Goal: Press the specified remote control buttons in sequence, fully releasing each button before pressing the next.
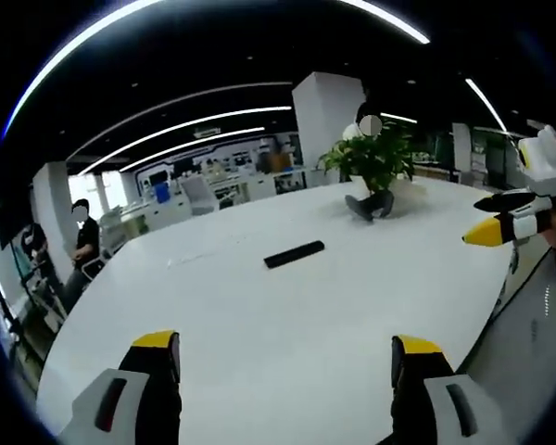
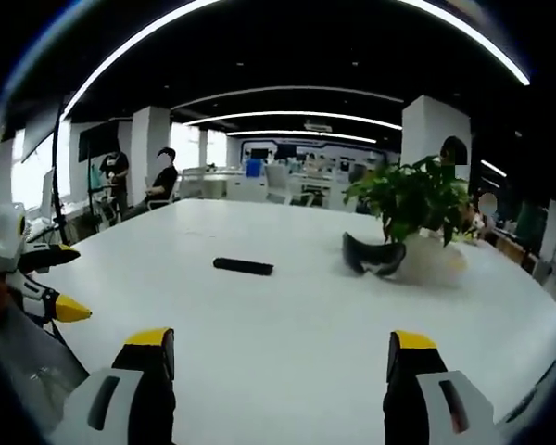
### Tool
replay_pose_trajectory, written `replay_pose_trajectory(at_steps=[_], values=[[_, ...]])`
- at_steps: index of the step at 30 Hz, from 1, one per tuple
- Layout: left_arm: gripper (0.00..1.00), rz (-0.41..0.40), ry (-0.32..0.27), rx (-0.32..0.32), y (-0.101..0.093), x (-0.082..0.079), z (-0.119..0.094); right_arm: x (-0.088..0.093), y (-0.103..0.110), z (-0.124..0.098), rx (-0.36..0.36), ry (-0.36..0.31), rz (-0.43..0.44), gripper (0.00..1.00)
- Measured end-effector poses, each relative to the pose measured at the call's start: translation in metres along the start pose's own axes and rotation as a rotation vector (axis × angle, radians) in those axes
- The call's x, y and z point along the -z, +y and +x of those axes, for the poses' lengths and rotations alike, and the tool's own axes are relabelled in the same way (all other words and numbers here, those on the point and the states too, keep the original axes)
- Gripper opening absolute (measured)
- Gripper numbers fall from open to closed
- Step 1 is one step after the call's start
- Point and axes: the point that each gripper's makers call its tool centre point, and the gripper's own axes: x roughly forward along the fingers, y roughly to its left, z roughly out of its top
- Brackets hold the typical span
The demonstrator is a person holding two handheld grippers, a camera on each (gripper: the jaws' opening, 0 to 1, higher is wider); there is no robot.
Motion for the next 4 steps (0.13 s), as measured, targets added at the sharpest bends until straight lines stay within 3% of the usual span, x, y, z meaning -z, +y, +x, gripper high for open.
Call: replay_pose_trajectory(at_steps=[4], values=[[0.93,0.024,-0.021,-0.007,0.0003,-0.0036,-0.0083,0.0044,0.0015,0.0023,0.001,0.021,-0.01,0.94]])
